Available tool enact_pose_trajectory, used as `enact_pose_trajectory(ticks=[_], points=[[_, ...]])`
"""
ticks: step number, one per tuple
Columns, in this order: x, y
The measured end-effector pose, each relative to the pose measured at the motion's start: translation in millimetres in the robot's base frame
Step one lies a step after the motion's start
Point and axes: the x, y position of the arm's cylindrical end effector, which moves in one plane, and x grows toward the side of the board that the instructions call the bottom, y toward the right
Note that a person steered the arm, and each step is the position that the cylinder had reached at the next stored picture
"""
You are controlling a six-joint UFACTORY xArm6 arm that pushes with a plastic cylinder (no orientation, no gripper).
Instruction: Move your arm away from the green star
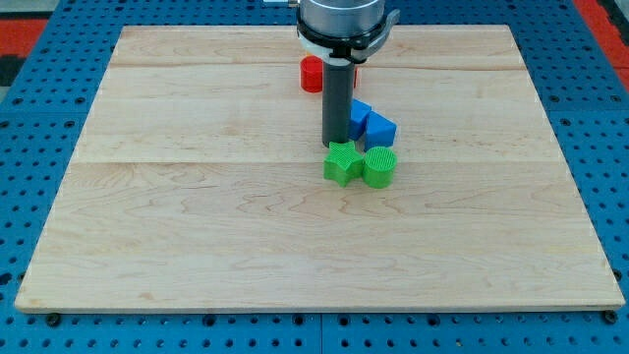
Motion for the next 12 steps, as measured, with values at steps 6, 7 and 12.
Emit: enact_pose_trajectory(ticks=[6,7,12], points=[[-64,-158],[-74,-187],[-112,-323]])
